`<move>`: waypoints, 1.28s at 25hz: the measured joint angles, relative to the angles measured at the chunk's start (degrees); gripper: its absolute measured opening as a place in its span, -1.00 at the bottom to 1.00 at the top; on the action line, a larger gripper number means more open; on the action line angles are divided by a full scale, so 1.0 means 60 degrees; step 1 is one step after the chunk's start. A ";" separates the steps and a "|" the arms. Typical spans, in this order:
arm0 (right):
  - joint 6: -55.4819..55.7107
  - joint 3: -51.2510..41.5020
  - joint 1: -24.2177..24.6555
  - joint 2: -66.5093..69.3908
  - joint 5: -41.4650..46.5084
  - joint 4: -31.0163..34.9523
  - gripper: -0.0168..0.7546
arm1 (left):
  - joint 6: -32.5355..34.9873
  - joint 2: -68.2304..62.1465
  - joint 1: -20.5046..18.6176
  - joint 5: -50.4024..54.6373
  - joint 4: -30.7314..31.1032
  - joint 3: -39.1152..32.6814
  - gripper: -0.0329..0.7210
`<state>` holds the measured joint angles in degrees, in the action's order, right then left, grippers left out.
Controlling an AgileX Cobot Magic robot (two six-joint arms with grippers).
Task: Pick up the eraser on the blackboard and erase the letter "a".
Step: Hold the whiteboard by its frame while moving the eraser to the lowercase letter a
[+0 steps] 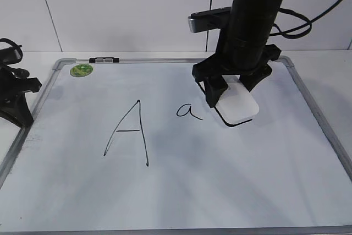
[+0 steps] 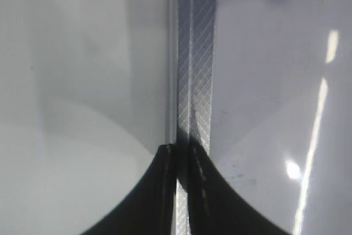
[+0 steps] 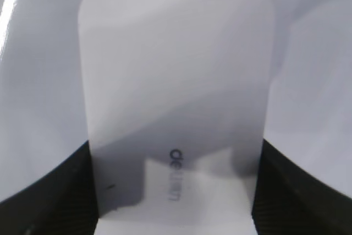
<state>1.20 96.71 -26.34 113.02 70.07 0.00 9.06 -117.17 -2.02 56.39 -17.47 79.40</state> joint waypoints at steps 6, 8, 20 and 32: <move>0.0000 0.0035 0.0000 0.0070 0.0000 0.0000 0.44 | 0.0000 0.0000 0.0000 0.0036 -0.0053 0.0000 -0.87; 0.0000 0.0160 0.0000 0.0243 0.0000 0.0000 0.44 | 0.0000 0.0000 0.0000 0.0036 -0.0053 0.0000 -0.87; 0.0033 0.1476 0.0000 0.1763 0.0000 -0.0113 0.44 | 0.0000 0.0000 0.0000 0.0064 -0.0076 0.0000 -0.87; 0.0057 0.2139 0.0000 0.2578 0.0000 -0.0282 0.44 | 0.0000 0.0000 0.0000 0.0086 -0.0093 0.0000 -0.87</move>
<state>1.55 109.55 -26.34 128.48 70.07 -1.69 9.06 -117.17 -2.02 56.91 -18.03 79.40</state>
